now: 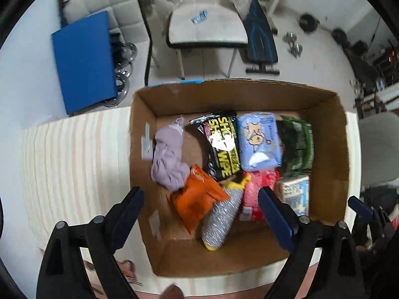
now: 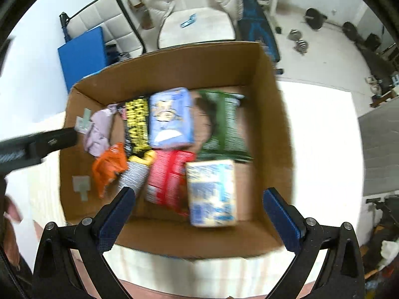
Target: Organize soft objects
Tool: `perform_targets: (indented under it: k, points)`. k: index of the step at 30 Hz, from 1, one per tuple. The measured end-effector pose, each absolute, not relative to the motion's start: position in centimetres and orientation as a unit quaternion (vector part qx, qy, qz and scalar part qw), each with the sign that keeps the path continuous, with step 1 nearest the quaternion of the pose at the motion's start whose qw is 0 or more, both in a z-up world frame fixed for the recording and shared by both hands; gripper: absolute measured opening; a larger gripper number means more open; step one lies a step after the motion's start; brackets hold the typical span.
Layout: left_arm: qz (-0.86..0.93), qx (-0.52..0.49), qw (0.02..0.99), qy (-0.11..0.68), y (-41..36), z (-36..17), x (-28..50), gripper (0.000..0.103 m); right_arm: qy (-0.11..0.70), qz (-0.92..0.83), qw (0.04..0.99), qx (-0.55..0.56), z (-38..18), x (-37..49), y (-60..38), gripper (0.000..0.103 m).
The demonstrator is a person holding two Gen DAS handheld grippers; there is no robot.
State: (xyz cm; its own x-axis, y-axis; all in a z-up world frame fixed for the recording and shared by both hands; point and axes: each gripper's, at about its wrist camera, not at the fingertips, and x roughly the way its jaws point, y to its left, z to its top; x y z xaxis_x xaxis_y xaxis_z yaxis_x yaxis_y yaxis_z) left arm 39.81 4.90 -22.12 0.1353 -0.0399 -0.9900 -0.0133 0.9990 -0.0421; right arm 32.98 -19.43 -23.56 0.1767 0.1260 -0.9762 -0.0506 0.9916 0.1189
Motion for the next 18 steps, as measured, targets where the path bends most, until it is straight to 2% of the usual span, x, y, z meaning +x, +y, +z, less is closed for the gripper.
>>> perform_targets:
  k: [10, 18]
  points:
    - [0.049, -0.002, 0.799, 0.599, 3.9, -19.5, 32.2, 0.093, 0.59, 0.017, 0.807, -0.002, -19.6, 29.1, -21.3, 0.103]
    - [0.061, 0.002, 0.815, 0.576, 3.1, -17.4, 29.4, 0.093, 0.57, 0.02, 0.822, -0.008, -17.2, 26.8, -21.9, 0.103]
